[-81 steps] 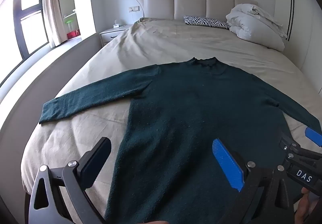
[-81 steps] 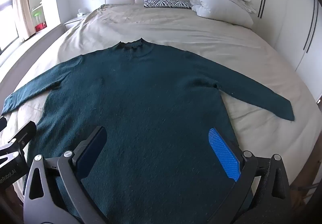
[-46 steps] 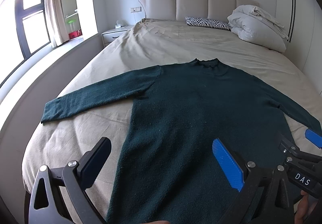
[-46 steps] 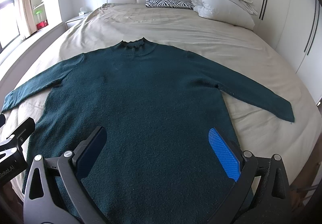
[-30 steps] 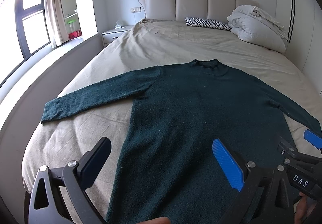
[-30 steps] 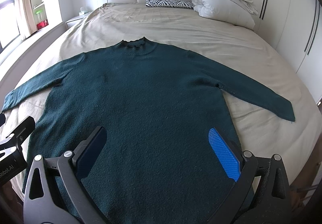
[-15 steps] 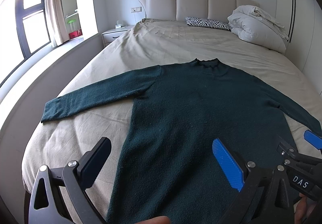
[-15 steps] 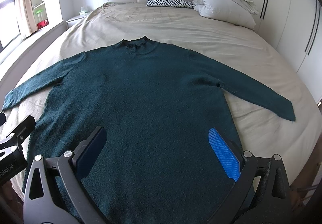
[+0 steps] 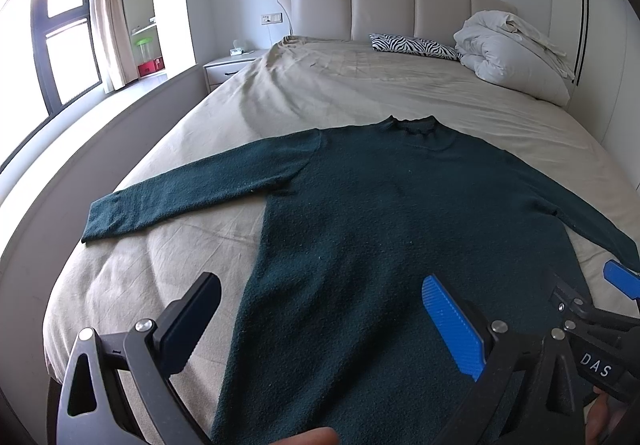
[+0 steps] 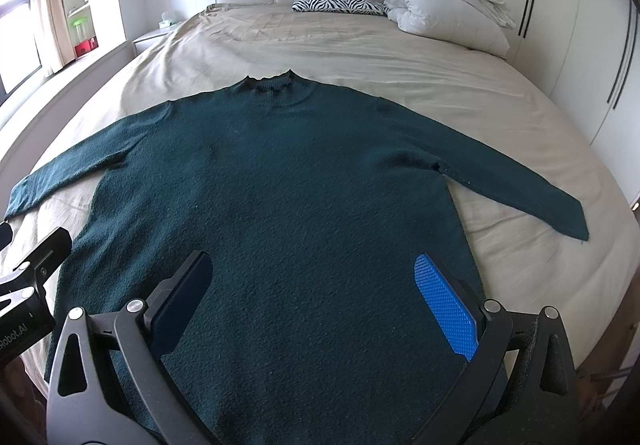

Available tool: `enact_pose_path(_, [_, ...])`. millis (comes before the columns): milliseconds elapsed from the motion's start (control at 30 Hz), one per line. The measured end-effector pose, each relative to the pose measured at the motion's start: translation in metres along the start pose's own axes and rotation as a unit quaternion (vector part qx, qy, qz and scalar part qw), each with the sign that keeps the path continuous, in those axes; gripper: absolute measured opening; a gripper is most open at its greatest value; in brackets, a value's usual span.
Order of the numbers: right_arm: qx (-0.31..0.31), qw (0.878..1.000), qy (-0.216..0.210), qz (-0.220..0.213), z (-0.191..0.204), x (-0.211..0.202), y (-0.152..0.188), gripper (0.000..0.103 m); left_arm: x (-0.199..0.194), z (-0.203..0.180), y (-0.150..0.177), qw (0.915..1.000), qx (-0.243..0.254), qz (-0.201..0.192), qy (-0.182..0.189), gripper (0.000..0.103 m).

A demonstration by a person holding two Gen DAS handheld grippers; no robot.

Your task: Fold small clothes

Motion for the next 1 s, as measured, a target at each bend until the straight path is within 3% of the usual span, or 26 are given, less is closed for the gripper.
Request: enact_pose_path(1000, [-0.002, 1.0, -0.002, 0.005, 0.0008, 0.0023, 0.0003, 0.103, 0.0005, 0.0003, 0.0011, 1.0, -0.002, -0.001, 0.0, 0.103])
Point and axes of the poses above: each gripper's, at about its wrist camera, not at the fingertips, and x roughly the way its jaws point, z to its left, y to its underside, the point moved 1 cm from there along x, roughly the way its jaws point, and after that the axes turned 6 degrees about x, right-handed, at the moved point
